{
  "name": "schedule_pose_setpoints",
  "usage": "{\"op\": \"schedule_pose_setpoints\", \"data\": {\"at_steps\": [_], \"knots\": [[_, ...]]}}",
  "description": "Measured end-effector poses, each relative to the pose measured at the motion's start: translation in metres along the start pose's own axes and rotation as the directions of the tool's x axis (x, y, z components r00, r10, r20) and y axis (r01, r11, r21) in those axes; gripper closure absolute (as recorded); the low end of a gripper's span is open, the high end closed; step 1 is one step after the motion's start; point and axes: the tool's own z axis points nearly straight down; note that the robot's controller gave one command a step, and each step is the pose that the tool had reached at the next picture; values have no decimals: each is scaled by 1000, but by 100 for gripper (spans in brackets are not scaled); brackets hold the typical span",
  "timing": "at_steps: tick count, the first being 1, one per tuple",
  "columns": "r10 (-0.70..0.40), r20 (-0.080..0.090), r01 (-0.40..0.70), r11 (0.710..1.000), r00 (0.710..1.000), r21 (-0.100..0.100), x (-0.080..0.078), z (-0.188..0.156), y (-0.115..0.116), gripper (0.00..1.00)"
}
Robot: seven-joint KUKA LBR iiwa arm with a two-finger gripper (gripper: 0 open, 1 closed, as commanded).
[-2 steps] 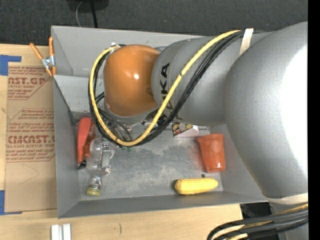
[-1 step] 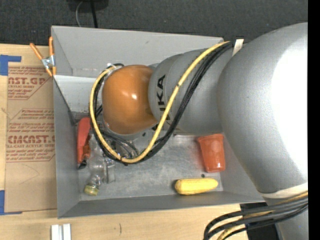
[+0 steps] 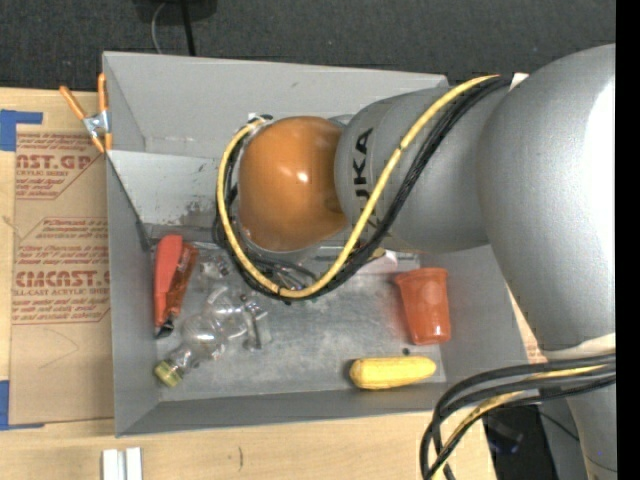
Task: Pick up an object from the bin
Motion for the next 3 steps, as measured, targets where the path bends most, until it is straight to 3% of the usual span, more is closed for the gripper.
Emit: {"op": "schedule_pose_setpoints", "data": {"at_steps": [1, 2, 3], "knots": [[-148, 2, 148, 989, 989, -1, 24, 5, 64, 0], [-371, 5, 371, 929, 929, 0, 11, 43, 28, 0], [-351, 0, 351, 937, 937, -1, 5, 56, 23, 100]]}}
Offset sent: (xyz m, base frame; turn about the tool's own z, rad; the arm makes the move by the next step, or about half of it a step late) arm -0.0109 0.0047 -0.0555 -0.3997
